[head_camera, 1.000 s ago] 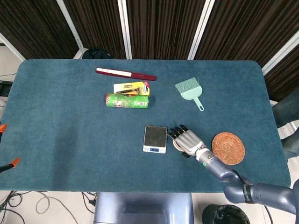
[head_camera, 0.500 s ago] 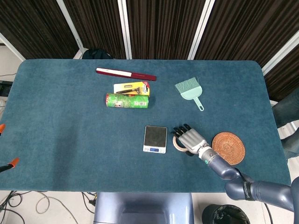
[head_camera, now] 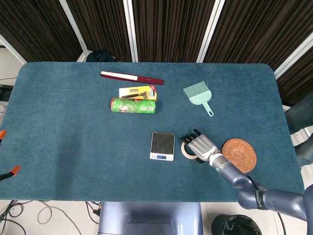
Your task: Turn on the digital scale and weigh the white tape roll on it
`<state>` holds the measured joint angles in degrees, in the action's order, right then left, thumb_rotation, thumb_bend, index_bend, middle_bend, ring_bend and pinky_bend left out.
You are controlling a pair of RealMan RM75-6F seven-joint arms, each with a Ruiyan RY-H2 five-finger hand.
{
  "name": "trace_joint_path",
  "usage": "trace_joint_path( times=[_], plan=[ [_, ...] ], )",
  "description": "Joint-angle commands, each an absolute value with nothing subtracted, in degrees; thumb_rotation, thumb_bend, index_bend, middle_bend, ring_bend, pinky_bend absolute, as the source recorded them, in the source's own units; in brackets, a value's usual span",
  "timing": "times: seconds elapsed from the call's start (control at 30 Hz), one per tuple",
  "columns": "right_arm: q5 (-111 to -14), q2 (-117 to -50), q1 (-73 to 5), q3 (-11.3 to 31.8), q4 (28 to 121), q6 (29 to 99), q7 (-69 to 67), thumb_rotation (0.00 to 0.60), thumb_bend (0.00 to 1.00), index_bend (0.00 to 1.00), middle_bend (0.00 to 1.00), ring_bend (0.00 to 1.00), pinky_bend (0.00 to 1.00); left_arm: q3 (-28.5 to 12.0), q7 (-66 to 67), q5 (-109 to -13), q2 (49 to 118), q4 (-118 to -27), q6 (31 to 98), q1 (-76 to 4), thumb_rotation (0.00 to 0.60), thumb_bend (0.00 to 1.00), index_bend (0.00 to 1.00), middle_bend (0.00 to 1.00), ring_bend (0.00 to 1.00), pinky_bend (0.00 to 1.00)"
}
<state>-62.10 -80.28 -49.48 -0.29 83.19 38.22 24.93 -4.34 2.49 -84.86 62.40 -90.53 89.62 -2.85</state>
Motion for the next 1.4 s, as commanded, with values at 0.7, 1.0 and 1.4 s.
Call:
trace_joint_path(
  times=[0.7,1.0,1.4],
  plan=[
    [-66.2,-80.0,-50.1,2.4,85.5,41.1,22.4,0.6,0.37,0.31,0.3,0.27,0.15,-4.3,2.2,-85.0,62.3,-90.7,89.7,-2.8,0.6,0.03,0.0,0.0,0.0,0.0],
    [-60.2,-82.1,-55.0,6.1,87.4,38.8,26.5,0.6,0.37,0.31,0.3,0.27,0.15,-4.6,1.1,-84.7,61.8,-90.6,90.0,-2.6,0.6,0.03,0.0,0.0,0.0,0.0],
    [-53.0,-86.3,-59.3,5.6,86.8,39.0,33.0,0.6,0.37,0.31,0.3,0.27,0.15,-4.8,-0.6,-84.4,61.3,-90.3,89.8,-2.6,0.6,0.03,0.0,0.0,0.0,0.0]
  ],
)
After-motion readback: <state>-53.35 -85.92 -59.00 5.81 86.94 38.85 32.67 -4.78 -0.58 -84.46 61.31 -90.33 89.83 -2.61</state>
